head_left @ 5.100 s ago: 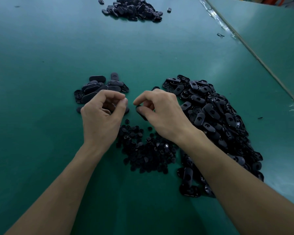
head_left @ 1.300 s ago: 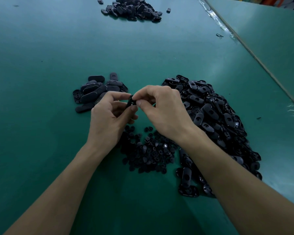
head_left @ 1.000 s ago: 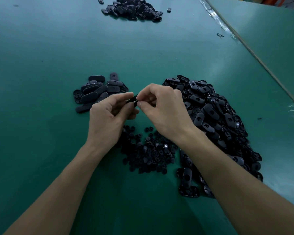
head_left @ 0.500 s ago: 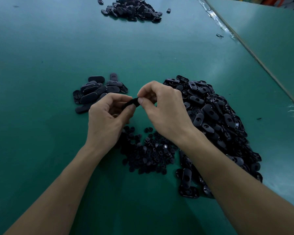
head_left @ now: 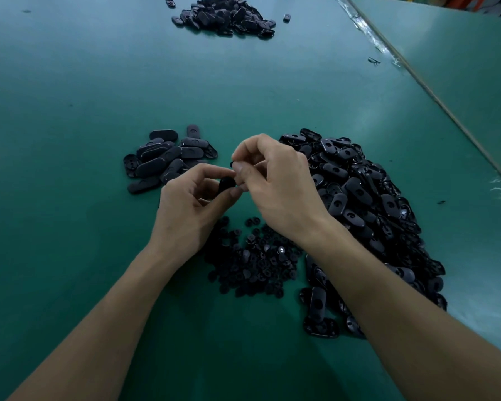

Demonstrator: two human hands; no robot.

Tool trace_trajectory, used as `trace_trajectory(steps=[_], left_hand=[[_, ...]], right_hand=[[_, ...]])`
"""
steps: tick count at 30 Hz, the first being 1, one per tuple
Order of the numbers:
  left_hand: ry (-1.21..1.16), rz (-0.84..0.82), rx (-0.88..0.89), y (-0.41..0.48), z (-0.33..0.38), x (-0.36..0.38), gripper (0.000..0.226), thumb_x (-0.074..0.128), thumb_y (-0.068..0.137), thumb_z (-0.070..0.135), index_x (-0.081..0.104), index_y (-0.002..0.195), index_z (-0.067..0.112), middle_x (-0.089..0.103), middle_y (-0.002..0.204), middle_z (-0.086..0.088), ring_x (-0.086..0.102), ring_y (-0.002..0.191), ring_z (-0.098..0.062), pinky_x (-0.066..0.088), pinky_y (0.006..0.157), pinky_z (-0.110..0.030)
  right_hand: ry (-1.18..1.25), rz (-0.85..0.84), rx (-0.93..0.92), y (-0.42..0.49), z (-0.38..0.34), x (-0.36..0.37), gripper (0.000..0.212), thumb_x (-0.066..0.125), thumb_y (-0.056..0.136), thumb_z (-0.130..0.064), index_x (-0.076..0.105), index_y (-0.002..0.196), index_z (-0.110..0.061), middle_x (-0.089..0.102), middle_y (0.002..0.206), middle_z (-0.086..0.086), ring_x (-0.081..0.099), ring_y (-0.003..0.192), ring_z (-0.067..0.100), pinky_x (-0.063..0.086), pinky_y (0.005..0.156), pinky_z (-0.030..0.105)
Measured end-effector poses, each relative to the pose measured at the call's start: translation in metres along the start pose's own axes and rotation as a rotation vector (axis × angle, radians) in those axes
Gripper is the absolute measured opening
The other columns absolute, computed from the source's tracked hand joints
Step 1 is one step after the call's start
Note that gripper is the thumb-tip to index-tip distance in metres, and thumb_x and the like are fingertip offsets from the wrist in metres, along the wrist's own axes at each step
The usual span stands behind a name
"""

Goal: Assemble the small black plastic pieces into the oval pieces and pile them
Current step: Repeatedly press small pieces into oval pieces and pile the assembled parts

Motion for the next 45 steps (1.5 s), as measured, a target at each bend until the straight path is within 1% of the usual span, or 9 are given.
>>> trace_trajectory(steps=[3,7,12,15,22,28,33,39,45], left_hand=[[0.007,0.063,0.015,0.001,-0.001,-0.002,0.022,0.077,0.087,0.019,0.068,0.091,0.039,0.073,0.081,0.007,0.069,0.068,-0.018,0.058,0.063,-0.04],[0.025,0.113,0.057,0.001,0.0,-0.007,0.011,0.078,0.084,0.034,0.071,0.088,0.041,0.074,0.08,0.015,0.066,0.067,-0.003,0.054,0.062,-0.025],[0.075,0.168,0.107,0.001,-0.001,-0.011,0.006,0.074,0.083,0.044,0.072,0.087,0.04,0.074,0.085,-0.001,0.068,0.073,-0.022,0.056,0.064,-0.048],[0.07,0.184,0.11,0.001,0.0,-0.012,0.006,0.074,0.083,0.044,0.072,0.087,0.04,0.074,0.085,-0.001,0.068,0.073,-0.025,0.055,0.063,-0.05],[-0.026,0.164,0.07,0.0,0.001,-0.01,0.007,0.077,0.085,0.029,0.072,0.091,0.031,0.075,0.081,0.002,0.071,0.067,-0.01,0.056,0.06,-0.025],[-0.104,0.152,0.037,0.001,0.0,-0.007,0.008,0.078,0.085,0.022,0.072,0.09,0.025,0.075,0.078,0.011,0.07,0.065,-0.007,0.054,0.062,-0.018],[-0.175,0.173,-0.008,0.003,-0.005,-0.008,0.012,0.079,0.082,0.02,0.072,0.092,0.018,0.076,0.079,0.003,0.07,0.066,-0.009,0.054,0.063,-0.019],[-0.217,0.17,-0.031,0.003,-0.007,-0.008,0.012,0.077,0.085,0.008,0.069,0.092,0.014,0.075,0.079,0.0,0.073,0.071,-0.013,0.057,0.066,-0.022],[-0.208,0.135,-0.039,0.001,-0.005,-0.006,0.018,0.076,0.084,0.0,0.066,0.091,0.012,0.074,0.075,0.005,0.072,0.068,-0.011,0.059,0.067,-0.023]], right_hand=[[0.005,0.01,-0.019,0.0,-0.002,0.001,0.012,0.064,0.096,-0.008,0.063,0.093,-0.019,0.064,0.08,-0.013,0.06,0.073,-0.002,0.047,0.07,0.011],[0.019,-0.004,-0.031,-0.002,-0.004,0.002,0.01,0.066,0.094,-0.007,0.065,0.093,-0.017,0.064,0.079,-0.015,0.06,0.074,-0.004,0.046,0.072,0.01],[0.036,-0.039,-0.048,-0.003,-0.007,0.003,0.012,0.066,0.094,-0.007,0.064,0.091,-0.018,0.067,0.075,-0.011,0.061,0.072,-0.006,0.044,0.07,0.007],[0.035,-0.033,-0.047,-0.004,-0.008,0.003,0.012,0.066,0.094,-0.007,0.064,0.091,-0.018,0.065,0.076,-0.014,0.061,0.074,-0.005,0.044,0.07,0.006],[0.025,-0.045,-0.017,-0.007,-0.003,0.006,0.012,0.067,0.093,-0.008,0.066,0.092,-0.02,0.066,0.083,-0.01,0.06,0.077,0.005,0.046,0.07,0.01],[0.02,-0.013,-0.023,-0.007,-0.004,0.007,0.01,0.063,0.096,-0.006,0.064,0.094,-0.016,0.069,0.081,-0.006,0.06,0.075,0.002,0.047,0.072,0.013],[-0.063,0.043,-0.008,-0.004,-0.001,0.002,0.011,0.064,0.095,-0.008,0.066,0.093,-0.018,0.063,0.081,-0.016,0.058,0.076,-0.007,0.044,0.071,0.007],[-0.111,0.009,0.027,-0.004,0.005,0.003,0.007,0.066,0.095,-0.01,0.071,0.096,-0.014,0.066,0.08,-0.012,0.062,0.075,-0.003,0.047,0.072,0.008],[-0.16,0.02,0.08,-0.005,0.009,0.004,0.009,0.066,0.094,-0.014,0.072,0.093,-0.02,0.067,0.078,-0.012,0.063,0.076,0.004,0.054,0.074,0.022]])
Point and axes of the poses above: each hand's wrist, its own y-axis towards the middle knuckle, its own x-axis out of the palm, z = x × y, the point moved 5 cm from there along y, towards the middle knuckle
